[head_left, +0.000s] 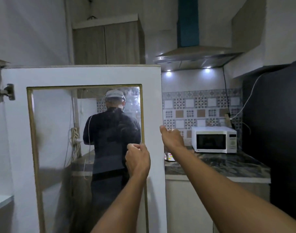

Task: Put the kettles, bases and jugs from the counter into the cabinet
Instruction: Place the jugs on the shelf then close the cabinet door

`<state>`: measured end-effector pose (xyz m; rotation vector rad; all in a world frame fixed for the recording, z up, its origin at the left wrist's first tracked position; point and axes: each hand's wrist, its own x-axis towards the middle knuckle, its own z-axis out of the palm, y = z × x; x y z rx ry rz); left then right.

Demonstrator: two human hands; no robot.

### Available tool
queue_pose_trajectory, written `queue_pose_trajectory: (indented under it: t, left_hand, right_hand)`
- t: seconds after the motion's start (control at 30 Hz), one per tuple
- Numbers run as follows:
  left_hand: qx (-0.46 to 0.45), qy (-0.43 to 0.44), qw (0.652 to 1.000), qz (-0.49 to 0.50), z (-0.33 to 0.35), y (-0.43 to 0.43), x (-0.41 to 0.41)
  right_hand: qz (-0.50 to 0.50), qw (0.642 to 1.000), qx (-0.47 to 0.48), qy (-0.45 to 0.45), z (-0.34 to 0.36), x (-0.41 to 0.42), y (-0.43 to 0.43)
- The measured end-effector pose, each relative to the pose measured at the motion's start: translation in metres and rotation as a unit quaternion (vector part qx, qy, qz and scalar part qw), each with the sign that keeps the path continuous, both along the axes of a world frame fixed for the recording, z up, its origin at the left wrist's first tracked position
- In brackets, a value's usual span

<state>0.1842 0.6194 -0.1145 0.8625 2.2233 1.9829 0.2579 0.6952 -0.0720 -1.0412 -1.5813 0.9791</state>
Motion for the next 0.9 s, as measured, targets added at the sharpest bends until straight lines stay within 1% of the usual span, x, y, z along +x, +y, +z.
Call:
queue_pose_trajectory:
  t: [0.17,0.23,0.3,0.37,0.47,0.57,0.7,0.8,0.9]
  left_hand:
    - [0.011,0.025,0.999,0.042,0.008,0.065,0.010]
    - [0.009,0.036,0.998,0.049,0.007,0.080,0.016]
    - [-0.012,0.041,0.998,0.056,0.003,0.089,0.020]
    - [-0.040,0.046,0.996,0.059,-0.001,0.090,0.019]
    - [-0.079,0.086,0.991,0.067,-0.011,0.085,0.015]
    - [-0.102,0.118,0.983,0.093,-0.024,0.078,0.018]
    - [-0.107,0.131,0.979,0.118,-0.027,0.063,0.044]
    - [-0.113,0.144,0.977,0.110,-0.025,0.039,0.064]
    - [-0.117,0.157,0.977,0.087,-0.027,-0.003,0.084]
  right_hand:
    - [0.045,0.999,-0.004,0.014,0.015,0.000,0.060]
    - [0.090,0.996,-0.013,0.020,0.018,-0.006,0.075]
    - [0.151,0.988,-0.029,0.016,0.019,-0.018,0.080]
    - [0.174,0.984,-0.043,0.007,0.018,-0.031,0.081]
    - [0.152,0.987,-0.046,0.023,0.013,-0.035,0.080]
    - [0.174,0.984,-0.036,0.024,0.009,-0.021,0.073]
    - [0.201,0.979,-0.022,0.014,0.013,0.005,0.051]
    - [0.213,0.977,-0.023,0.002,0.016,0.025,0.025]
    - [0.220,0.975,-0.015,0.011,0.015,0.046,-0.017]
